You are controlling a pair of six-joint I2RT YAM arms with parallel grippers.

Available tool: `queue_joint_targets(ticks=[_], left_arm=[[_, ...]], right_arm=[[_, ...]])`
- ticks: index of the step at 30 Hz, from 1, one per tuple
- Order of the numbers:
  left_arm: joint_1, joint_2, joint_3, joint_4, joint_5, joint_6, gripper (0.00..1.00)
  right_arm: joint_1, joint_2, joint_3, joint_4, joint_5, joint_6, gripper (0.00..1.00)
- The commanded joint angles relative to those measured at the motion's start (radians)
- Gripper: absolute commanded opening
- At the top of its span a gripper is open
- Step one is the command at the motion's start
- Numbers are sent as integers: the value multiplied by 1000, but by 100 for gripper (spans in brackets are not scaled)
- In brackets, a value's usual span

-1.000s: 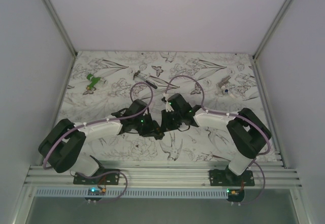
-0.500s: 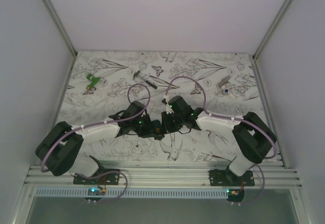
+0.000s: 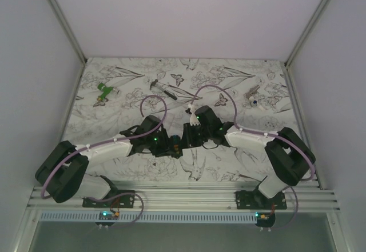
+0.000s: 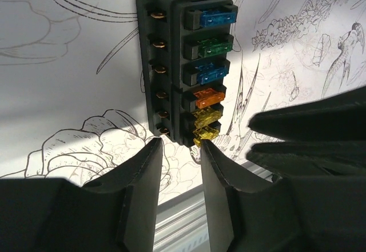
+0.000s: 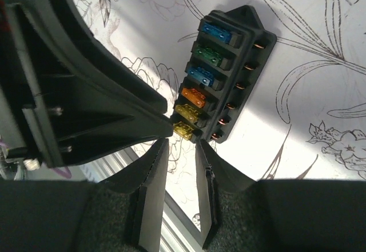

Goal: Snap on the fuse box
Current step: Adjust the fuse box base at the center of the board.

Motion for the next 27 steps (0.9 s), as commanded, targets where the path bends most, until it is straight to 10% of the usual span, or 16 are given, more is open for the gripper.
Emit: queue_joint_targets(ticks=[1, 27], left_arm=[[4, -8, 24, -39, -3, 16, 36], [-6, 110, 25, -39, 20, 17, 16]], right_arm=[[-4, 56, -6, 62, -53, 23, 31], [3, 158, 23, 29, -57, 2, 22]])
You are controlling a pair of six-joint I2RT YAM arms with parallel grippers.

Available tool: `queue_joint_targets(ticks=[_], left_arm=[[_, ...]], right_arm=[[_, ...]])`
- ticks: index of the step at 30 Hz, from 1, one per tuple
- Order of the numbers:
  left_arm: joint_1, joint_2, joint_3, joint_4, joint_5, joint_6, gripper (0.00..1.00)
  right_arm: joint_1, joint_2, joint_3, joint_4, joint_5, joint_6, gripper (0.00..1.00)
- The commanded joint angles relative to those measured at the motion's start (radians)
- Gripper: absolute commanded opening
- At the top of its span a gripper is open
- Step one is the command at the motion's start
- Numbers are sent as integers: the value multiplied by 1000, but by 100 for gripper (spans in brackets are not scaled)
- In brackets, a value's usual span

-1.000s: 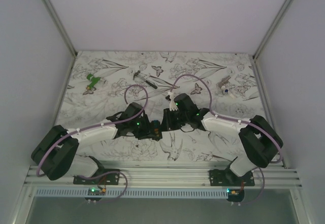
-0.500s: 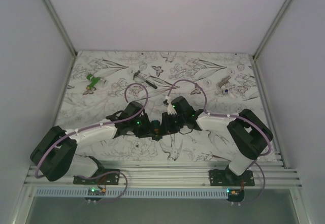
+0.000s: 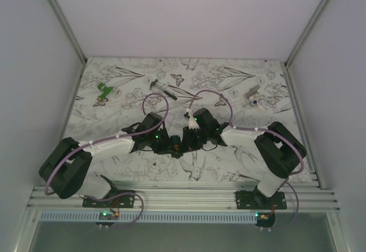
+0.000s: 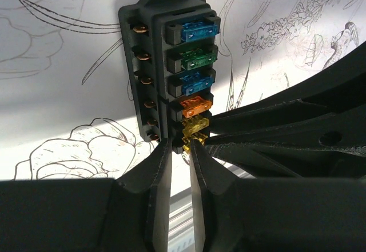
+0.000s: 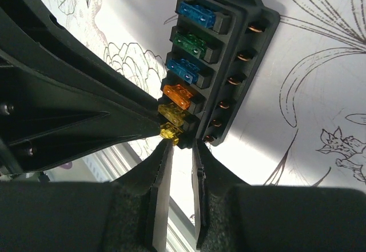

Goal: Snap on the fuse box
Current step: Adjust the fuse box base at the center of the board.

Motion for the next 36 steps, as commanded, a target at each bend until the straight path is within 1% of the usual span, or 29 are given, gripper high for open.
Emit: queue_joint_targets(ticks=[1, 3, 6, 9, 11, 13, 15, 18, 21, 26, 31, 36], left_arm=[[-16, 68, -19, -27, -10, 3, 16], [-24, 71, -17, -27, -7, 0, 16], [-41, 42, -1, -25, -18, 6, 19], [-48, 3, 26, -28, -34, 29, 23], [-49, -24, 45, -41, -48, 49, 26], [-49, -51, 75, -81, -71, 88, 30], [-53, -73, 110, -151, -103, 134, 33], [-61, -94, 163, -236, -132, 210, 34], [-86, -77, 239, -331, -156, 299, 32], [-154, 21, 395, -529, -260, 436, 24], [-232, 131, 520, -684, -349, 510, 17], [-263, 229, 599, -743, -383, 534, 15]], right_arm=[[9, 36, 31, -17, 46, -20, 21], [9, 36, 37, -24, 63, -43, 21], [-1, 37, 82, -52, 97, -109, 22], [-8, 45, 145, -72, 95, -167, 23], [-13, 41, 182, -103, 96, -218, 27], [-30, 15, 187, -123, 100, -260, 33], [-61, -28, 164, -130, 118, -288, 37], [-119, -113, 110, -129, 176, -310, 43], [-165, -205, 54, -120, 250, -320, 52], [-232, -306, -39, -95, 336, -310, 63], [-269, -368, -110, -52, 382, -304, 74], [-302, -401, -160, -5, 381, -305, 80]])
